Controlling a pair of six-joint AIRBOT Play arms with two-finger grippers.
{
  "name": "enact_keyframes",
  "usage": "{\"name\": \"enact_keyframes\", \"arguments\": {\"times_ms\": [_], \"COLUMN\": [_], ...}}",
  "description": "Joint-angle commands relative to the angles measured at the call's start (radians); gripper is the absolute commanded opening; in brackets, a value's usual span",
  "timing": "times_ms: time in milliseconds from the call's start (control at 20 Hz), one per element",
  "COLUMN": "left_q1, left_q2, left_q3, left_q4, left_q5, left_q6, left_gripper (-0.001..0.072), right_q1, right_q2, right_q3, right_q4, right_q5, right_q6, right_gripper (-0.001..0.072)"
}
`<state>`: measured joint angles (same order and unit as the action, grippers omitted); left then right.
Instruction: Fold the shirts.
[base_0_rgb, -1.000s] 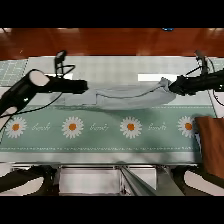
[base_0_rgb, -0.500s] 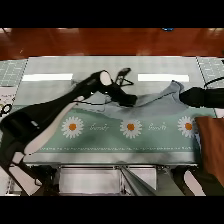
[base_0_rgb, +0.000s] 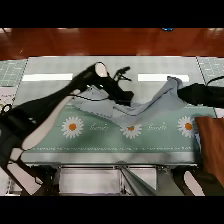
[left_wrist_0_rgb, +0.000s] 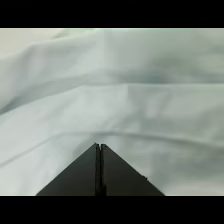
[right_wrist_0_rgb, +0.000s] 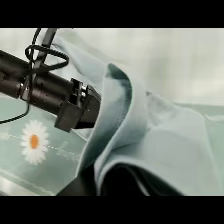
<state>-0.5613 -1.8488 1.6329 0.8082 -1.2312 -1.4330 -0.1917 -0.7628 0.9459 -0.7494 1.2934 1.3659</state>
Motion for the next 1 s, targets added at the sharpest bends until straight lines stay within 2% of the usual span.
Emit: {"name": "enact_keyframes", "arguments": {"times_ms": [0,150,250,500,700,950], "left_q1": [0.174,0.31,0.398,0.538,0.576,0.575], "left_q2": [0.212,0.5,0.674,1.003,1.084,1.068], "left_q3": [-0.207,-0.511,-0.672,-0.866,-0.896,-0.898], "left_q4": [-0.004,-0.004,-0.005,-0.005,-0.005,-0.005], "left_q5": [0.002,0.066,0.08,0.079,0.079,0.079], "left_q6": [0.058,0.139,0.142,0.141,0.138,0.12], "left_gripper": [0.0018,0.0018,0.0018,0.0018,0.0018,0.0018], "right_q1": [0.137,0.367,0.48,0.629,0.688,0.746], "right_q2": [-0.082,-0.282,-0.461,-0.9,-1.118,-1.244], "right_q3": [0.002,0.077,0.194,0.578,0.807,0.943], "right_q4": [0.111,0.116,0.114,0.128,0.19,0.226], "right_q5": [-0.155,-0.317,-0.385,-0.372,-0.352,-0.356], "right_q6": [-0.021,-0.028,-0.028,0.016,0.058,0.095], "right_gripper": [0.002,0.002,0.002,0.0021,0.002,0.0021]}}
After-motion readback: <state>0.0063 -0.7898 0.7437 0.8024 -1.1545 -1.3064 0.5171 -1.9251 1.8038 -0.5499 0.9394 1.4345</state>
